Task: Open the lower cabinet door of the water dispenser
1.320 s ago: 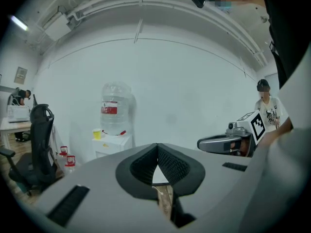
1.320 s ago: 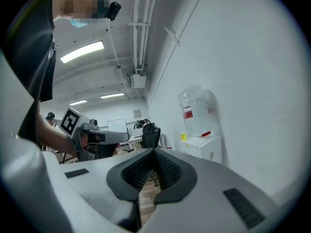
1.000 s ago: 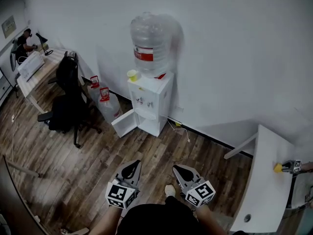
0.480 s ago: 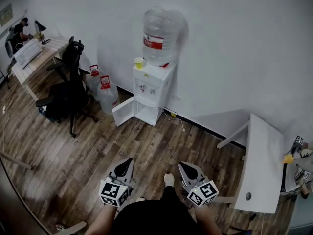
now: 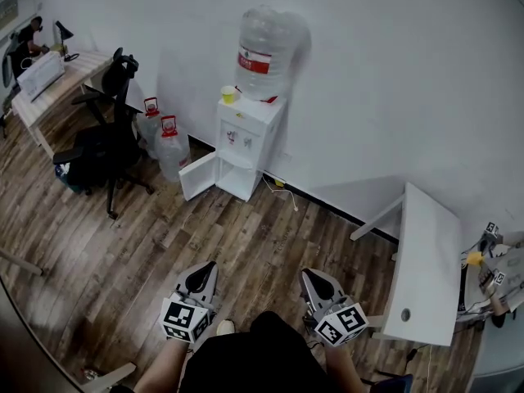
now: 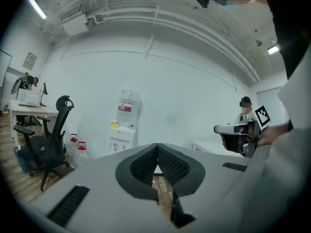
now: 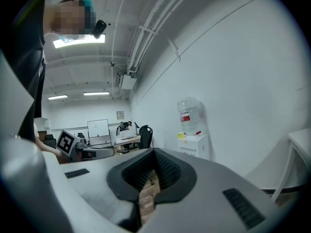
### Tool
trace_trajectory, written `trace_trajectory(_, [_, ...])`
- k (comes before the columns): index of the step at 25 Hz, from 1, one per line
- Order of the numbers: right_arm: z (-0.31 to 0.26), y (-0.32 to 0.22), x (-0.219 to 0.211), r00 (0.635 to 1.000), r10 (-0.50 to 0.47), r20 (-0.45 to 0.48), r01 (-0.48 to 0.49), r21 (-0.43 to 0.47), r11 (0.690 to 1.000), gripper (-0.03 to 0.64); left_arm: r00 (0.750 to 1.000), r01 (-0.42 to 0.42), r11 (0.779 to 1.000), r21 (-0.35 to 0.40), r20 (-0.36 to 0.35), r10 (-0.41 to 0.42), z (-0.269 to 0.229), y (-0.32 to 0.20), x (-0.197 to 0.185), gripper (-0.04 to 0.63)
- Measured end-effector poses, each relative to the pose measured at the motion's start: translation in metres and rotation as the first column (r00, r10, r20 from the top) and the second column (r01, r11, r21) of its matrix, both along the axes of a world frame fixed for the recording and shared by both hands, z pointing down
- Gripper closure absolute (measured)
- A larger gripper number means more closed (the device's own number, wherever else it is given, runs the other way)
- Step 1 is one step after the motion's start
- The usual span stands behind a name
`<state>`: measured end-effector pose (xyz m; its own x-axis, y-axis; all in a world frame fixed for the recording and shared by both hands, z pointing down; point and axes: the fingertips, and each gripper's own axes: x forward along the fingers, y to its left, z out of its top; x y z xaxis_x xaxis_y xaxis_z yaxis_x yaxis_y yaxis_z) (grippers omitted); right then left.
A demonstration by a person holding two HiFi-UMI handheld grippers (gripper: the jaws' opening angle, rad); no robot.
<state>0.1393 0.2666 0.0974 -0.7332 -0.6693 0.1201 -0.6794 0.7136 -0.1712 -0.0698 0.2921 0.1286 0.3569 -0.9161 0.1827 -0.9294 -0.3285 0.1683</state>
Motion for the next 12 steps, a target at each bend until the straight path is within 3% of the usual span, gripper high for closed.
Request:
trace_trajectory(7, [-0.001, -0.002, 0.007, 0.996, -0.084, 0.010, 0.084, -0.002, 0.996, 0.595, 1.000, 0.030, 0.999, 0.016, 0.008, -0.030, -0.025, -0.010, 0.030, 0.581])
trace_trajectory(12, [-0.016, -0.001, 0.015, 0.991, -0.126, 0.038, 0.125, 0.028, 0.992, 0.595, 1.000, 0.006, 0.999, 0.035, 0.028, -0.007, -0.041, -0.010, 0.061, 0.581])
